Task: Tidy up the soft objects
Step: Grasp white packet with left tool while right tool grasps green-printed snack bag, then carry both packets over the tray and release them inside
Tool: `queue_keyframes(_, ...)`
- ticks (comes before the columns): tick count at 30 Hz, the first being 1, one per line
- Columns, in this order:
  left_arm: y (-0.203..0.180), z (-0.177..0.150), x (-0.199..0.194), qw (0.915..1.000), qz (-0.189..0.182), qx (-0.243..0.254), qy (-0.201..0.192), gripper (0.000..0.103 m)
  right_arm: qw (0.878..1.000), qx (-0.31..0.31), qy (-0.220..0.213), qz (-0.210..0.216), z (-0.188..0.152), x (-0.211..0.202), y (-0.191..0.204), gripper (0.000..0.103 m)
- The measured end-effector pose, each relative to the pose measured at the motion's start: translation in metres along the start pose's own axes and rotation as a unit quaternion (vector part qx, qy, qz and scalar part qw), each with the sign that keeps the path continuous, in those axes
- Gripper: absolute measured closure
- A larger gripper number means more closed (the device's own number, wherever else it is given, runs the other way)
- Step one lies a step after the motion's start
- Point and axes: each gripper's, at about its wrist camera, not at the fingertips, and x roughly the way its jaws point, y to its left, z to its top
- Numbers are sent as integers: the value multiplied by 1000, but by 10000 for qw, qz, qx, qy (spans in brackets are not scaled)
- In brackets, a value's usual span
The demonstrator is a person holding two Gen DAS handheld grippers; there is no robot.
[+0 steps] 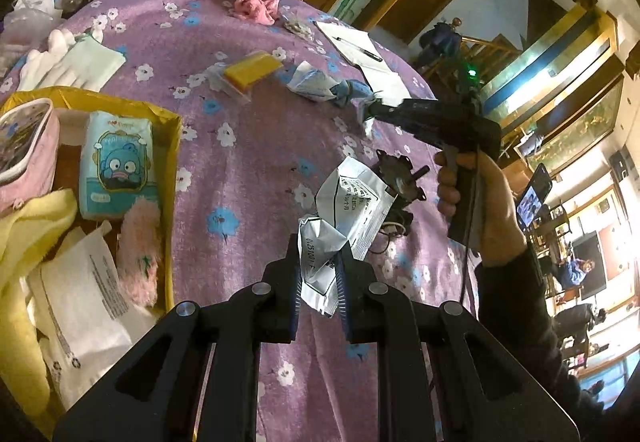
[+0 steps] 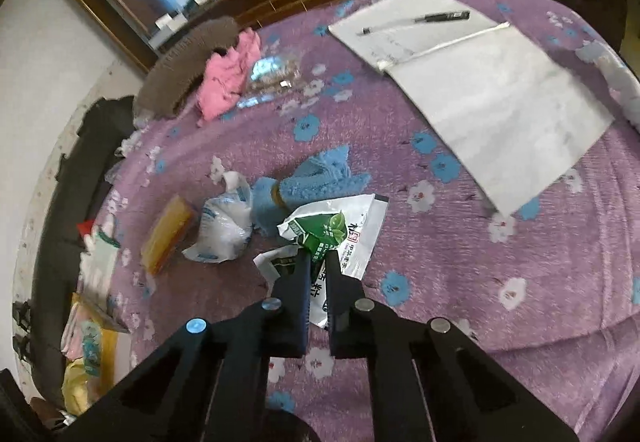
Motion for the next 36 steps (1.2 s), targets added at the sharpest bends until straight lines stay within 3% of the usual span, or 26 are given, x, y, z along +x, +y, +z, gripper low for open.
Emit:
queue_keyframes(11, -17, -14, -15, 9997, -204, 62, -143, 89, 9952, 99, -923, 321, -29, -92, 11, 99)
queue_keyframes(17, -11, -23, -40, 9990, -263, -16, -374, 89, 9893, -265, -1224, 749, -65, -137, 58, 99)
queue_keyframes(26, 28, -44, -87, 9962, -120, -368, -779, 88, 9807, -767, -824, 1601, -141, -129, 133, 99)
queue_keyframes(36, 96, -56, -144, 9865, 433, -870, -1321, 88, 9676, -1646, -93, 1910, -197, -79, 216, 99)
